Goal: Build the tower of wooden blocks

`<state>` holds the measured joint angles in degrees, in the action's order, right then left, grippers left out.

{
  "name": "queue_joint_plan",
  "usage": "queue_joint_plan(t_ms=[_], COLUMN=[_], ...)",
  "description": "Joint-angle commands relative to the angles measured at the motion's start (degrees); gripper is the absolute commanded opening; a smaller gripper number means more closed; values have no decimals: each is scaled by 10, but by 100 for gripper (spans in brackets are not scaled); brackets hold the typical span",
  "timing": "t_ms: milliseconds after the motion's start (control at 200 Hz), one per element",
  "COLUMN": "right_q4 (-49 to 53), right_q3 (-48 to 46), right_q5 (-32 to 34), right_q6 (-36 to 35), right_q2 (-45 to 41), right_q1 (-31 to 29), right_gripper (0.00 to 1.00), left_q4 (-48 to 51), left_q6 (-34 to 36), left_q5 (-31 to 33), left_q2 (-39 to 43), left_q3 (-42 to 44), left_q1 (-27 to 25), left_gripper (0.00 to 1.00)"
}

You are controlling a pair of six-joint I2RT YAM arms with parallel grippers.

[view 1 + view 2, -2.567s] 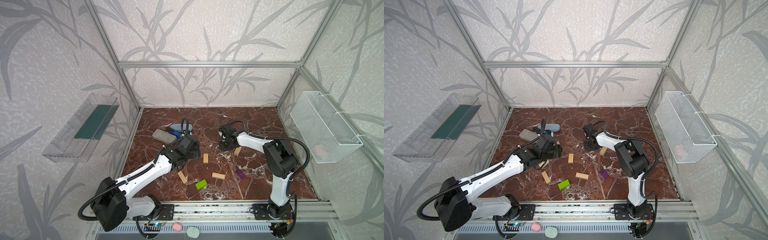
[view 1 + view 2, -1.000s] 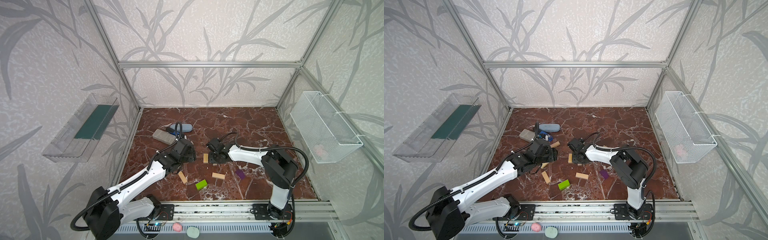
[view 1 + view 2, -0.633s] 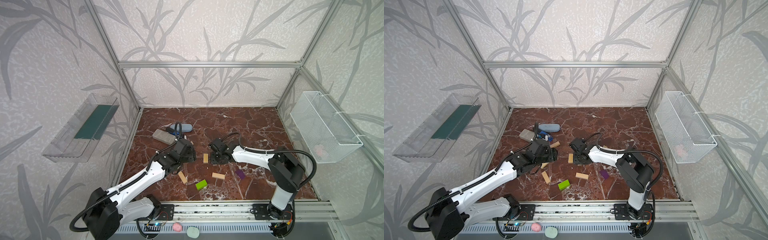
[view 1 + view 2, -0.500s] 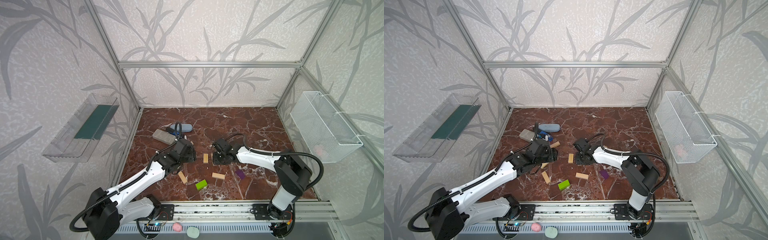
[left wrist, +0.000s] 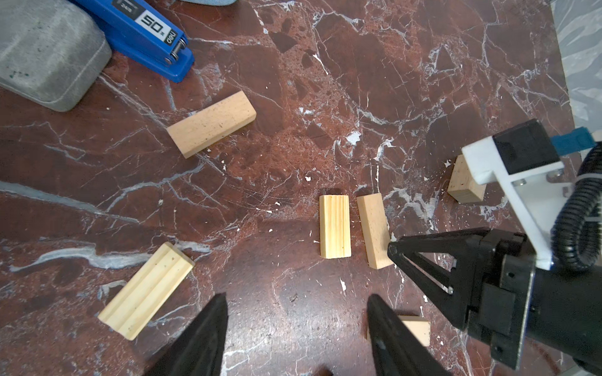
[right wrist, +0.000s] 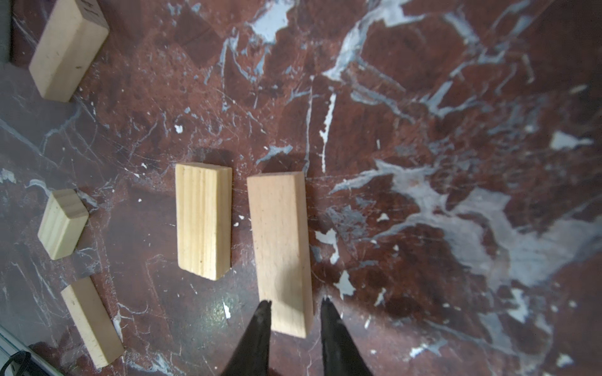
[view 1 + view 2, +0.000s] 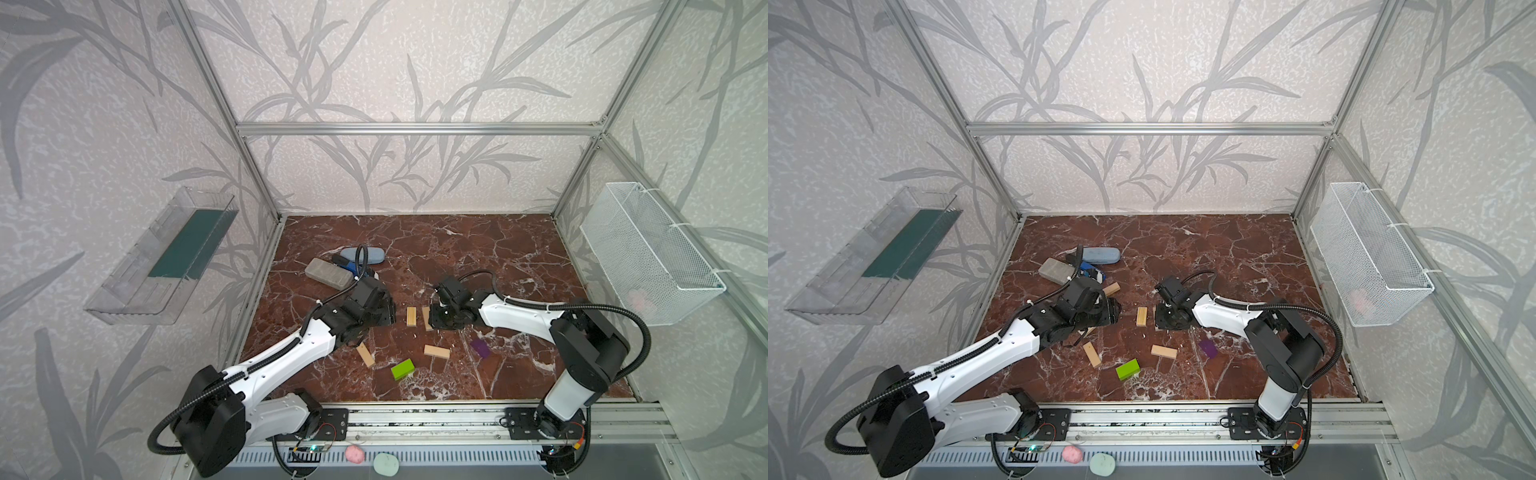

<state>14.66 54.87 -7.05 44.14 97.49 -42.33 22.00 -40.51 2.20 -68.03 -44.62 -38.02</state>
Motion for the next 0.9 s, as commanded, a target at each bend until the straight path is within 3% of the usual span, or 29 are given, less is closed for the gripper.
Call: queue_joint_plan(t_ms=[0,345,900], right_q4=[-12,-33,-96], right_q3=[-9,-15,-19], right_q5=[-6,-17,-3], right_q6=[-2,7,85], right_q2=[13,30,33], right_q1=[2,3,-5], right_gripper=[25,21,15], left_q4=[-7,0,2], left_q6=[7,11,21], left_q5=[-5,-2,5], left_q2=[-5,-10,-25], left_q3=[-11,-14,-20], left_q1=[3,3,5], left_gripper=[67,67,67])
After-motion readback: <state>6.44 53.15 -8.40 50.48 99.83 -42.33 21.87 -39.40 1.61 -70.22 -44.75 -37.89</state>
